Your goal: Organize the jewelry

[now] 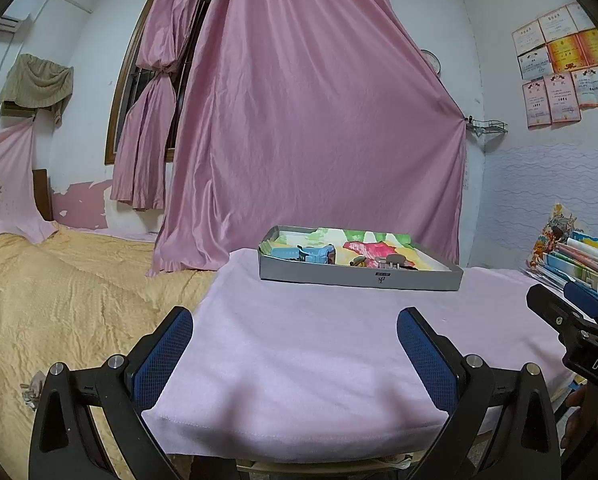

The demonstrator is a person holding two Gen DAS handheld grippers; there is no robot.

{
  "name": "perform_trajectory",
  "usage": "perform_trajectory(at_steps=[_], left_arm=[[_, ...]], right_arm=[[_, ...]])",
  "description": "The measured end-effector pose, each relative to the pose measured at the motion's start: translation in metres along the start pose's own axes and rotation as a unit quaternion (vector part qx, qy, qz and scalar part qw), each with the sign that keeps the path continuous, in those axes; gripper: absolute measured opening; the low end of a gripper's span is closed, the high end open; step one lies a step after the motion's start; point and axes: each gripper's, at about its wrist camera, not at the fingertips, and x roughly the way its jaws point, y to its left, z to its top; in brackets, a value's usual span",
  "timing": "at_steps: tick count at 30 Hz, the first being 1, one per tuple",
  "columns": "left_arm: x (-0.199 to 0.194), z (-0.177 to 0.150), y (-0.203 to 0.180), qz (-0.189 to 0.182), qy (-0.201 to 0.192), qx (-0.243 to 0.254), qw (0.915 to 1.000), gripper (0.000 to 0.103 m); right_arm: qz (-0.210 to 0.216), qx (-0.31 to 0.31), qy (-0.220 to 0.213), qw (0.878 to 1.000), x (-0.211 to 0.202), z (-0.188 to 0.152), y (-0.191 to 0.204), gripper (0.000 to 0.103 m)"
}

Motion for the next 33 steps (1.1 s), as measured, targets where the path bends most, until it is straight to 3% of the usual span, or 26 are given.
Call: perform_trajectory(at_steps=[33], left_arm=[[0.0014, 0.0009, -0.0003, 0.000, 0.001, 0.001, 1.0000, 0.103]], right_arm=[[-0.001, 0.001, 0.000, 1.000, 0.0020, 0.0000, -0.0031, 0.101]])
